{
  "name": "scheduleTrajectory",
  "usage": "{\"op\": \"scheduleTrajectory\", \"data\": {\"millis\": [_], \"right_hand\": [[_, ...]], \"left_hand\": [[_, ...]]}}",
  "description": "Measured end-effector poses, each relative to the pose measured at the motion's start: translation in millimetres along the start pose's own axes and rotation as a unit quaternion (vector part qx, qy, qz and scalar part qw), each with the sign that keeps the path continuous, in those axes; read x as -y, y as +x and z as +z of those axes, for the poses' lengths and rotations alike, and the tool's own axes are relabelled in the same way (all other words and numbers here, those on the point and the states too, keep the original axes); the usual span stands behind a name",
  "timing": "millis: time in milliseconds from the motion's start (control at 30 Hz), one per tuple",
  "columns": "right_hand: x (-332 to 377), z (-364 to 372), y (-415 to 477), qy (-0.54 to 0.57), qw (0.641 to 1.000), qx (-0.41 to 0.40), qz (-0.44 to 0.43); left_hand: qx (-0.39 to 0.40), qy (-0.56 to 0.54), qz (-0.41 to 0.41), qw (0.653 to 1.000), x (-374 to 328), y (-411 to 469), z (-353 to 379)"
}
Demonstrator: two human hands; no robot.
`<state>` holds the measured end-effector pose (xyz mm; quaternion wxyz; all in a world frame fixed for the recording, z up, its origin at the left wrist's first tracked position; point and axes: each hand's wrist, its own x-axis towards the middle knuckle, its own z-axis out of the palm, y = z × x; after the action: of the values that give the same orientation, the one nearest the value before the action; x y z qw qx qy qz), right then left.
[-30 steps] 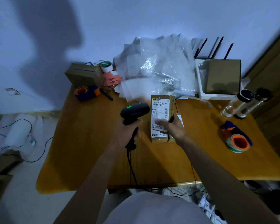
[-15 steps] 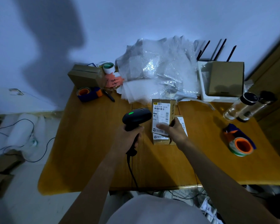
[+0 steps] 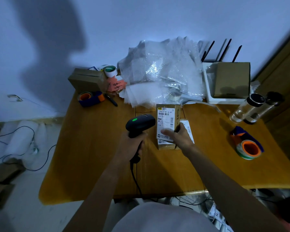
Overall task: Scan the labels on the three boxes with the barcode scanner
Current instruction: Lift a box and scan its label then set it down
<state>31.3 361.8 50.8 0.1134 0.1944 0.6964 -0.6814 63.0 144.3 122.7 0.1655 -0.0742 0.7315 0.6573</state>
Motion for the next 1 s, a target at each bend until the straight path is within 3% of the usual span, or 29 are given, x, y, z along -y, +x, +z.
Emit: {"op": "scheduleTrajectory", "data": {"millis": [633, 1000], "right_hand": [[-1.1, 1.0, 3.4, 0.021, 1.000, -0.009, 0.011], [-7.6, 6.0, 11.8, -0.005, 0.999, -0.008, 0.049]], "left_hand": [[0.001, -0.012, 0.003, 1.000, 2.3, 3.5, -1.7], [-0.073, -0.073, -0.053, 0.993, 9.0, 7.5, -9.4]]}}
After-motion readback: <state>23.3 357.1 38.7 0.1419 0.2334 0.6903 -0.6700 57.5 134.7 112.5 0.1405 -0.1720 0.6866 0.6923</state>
